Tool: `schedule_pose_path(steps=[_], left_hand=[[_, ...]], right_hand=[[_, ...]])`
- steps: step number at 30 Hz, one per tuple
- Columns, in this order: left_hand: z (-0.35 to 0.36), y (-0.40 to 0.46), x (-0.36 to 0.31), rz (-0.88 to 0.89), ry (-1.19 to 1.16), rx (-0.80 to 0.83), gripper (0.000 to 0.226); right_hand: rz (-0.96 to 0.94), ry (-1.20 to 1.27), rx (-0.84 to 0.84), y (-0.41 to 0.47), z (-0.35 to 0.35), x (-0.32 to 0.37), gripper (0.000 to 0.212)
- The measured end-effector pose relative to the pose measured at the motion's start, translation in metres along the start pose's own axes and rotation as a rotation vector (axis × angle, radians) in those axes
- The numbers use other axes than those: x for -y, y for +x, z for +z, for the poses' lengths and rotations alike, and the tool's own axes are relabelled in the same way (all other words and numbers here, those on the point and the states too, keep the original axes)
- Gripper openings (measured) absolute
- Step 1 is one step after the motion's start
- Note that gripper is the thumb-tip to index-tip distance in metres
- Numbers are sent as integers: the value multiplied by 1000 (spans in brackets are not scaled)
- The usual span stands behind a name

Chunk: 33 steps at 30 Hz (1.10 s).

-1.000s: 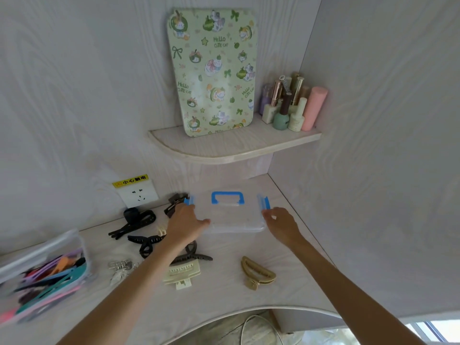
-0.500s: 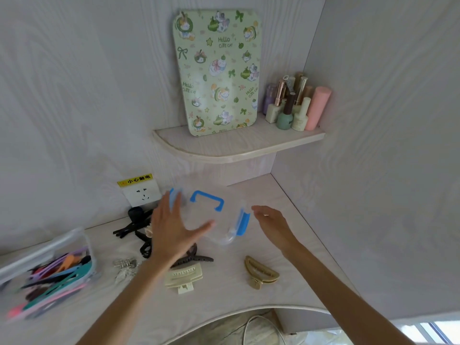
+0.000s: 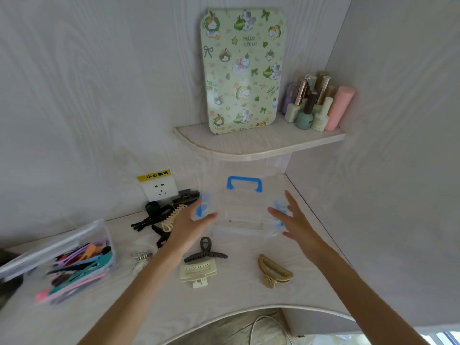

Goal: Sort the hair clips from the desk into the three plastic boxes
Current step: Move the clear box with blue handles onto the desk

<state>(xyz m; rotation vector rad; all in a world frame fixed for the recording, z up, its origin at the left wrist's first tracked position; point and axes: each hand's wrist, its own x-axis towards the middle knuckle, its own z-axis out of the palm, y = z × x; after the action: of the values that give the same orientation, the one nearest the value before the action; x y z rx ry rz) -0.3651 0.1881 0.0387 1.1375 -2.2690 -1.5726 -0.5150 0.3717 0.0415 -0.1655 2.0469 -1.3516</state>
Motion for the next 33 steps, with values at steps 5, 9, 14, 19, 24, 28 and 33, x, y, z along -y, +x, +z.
schedule_pose_path(steps=[5,9,14,19,24,28,33], left_hand=[[0,12,-15,36,6,-16,66],[5,34,-44,121,-30,17,57],[17,57,-55,119,49,143,63],[12,55,-25,9,265,5,68],[14,47,4,-40,412,77,45],[27,43,3,17,339,110,57],[39,37,10,40,264,91,53]], right_hand=[[59,33,-72,9,-19,13,62],[28,181,-139,19,-33,31,49],[70,323,-147,42,-47,32,58],[72,440,-119,57,-63,6,43],[121,-491,-184,59,-60,-63,45],[-88,-960,-267,40,-48,-102,35],[-113,-636,-417,27,-55,-91,4]])
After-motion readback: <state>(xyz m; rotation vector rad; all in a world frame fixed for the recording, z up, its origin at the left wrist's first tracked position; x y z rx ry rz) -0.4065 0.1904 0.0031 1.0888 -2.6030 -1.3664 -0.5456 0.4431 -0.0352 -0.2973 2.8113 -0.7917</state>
